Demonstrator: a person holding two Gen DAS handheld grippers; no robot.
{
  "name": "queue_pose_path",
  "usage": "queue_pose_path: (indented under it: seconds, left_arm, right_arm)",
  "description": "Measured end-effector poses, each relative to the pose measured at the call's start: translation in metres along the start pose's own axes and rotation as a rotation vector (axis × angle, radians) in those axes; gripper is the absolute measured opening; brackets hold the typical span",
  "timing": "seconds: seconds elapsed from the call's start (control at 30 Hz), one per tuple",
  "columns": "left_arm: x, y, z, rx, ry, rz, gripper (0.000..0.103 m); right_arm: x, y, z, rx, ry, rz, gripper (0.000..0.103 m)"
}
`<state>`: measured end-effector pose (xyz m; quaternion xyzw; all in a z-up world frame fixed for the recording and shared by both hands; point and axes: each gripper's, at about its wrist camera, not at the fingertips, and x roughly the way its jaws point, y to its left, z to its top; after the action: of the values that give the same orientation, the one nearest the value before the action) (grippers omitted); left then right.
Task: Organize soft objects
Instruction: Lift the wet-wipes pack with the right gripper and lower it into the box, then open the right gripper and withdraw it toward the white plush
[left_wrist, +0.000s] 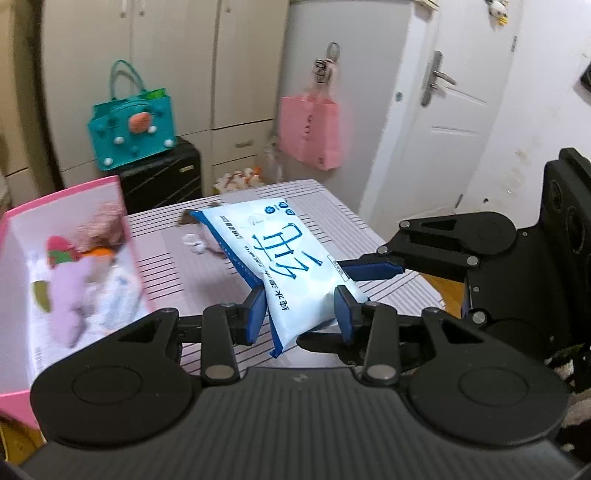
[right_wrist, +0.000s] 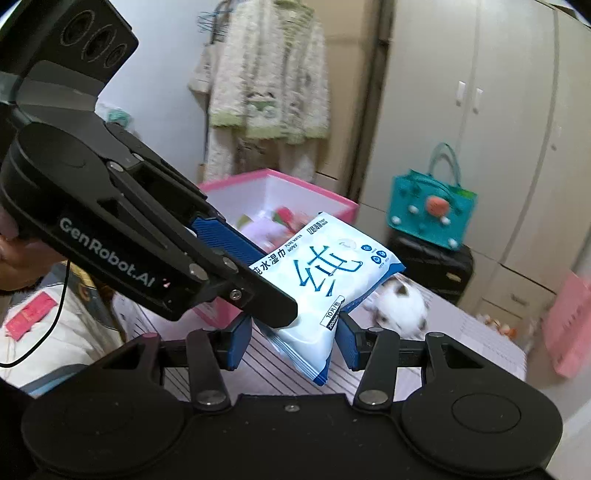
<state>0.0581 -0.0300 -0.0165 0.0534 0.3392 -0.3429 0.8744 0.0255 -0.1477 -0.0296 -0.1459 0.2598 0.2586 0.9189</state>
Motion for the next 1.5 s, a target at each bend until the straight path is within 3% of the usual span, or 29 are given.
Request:
queue_pose_path:
  seconds: [0.4,0.5,0.6,0.8,1.1,1.23,1.33,1.5]
  left_arm:
    - [-0.034,0.082,0.011,-0.130,-0.013,0.100,0.040]
    - [-0.030,0.110,0.015,-0.198,0.007,0.133,0.041]
    - [-0.019,0.136,0.015,-0.268,0.066,0.156,0.041]
    - [-0.005,0.179,0.006,-0.399,0.135,0.136,0.041]
    - [-0.001,0.203,-0.007,-0.465,0.164,0.127,0.042]
    - [0.001,0.214,-0.015,-0.525,0.165,0.118,0.042]
    - [0.005,0.218,-0.017,-0.555,0.197,0.085,0.050]
    - [-0.004,0.210,-0.015,-0.510,0.176,0.068,0.060]
  right_arm:
    - [0.067,0.024,0.061,-0.133,-0.046,0.139,0.055]
    - [0.092,0.027,0.075,-0.165,-0.026,0.187,0.055]
    - [0.125,0.036,0.086,-0.289,0.027,0.213,0.055]
    - [0.165,0.024,0.107,-0.314,0.108,0.392,0.055]
    - [0.189,0.028,0.106,-0.380,0.124,0.549,0.055]
    - [0.200,0.031,0.108,-0.458,0.139,0.561,0.055]
    - [0.202,0.036,0.106,-0.501,0.168,0.540,0.055]
    - [0.193,0.024,0.108,-0.422,0.193,0.498,0.055]
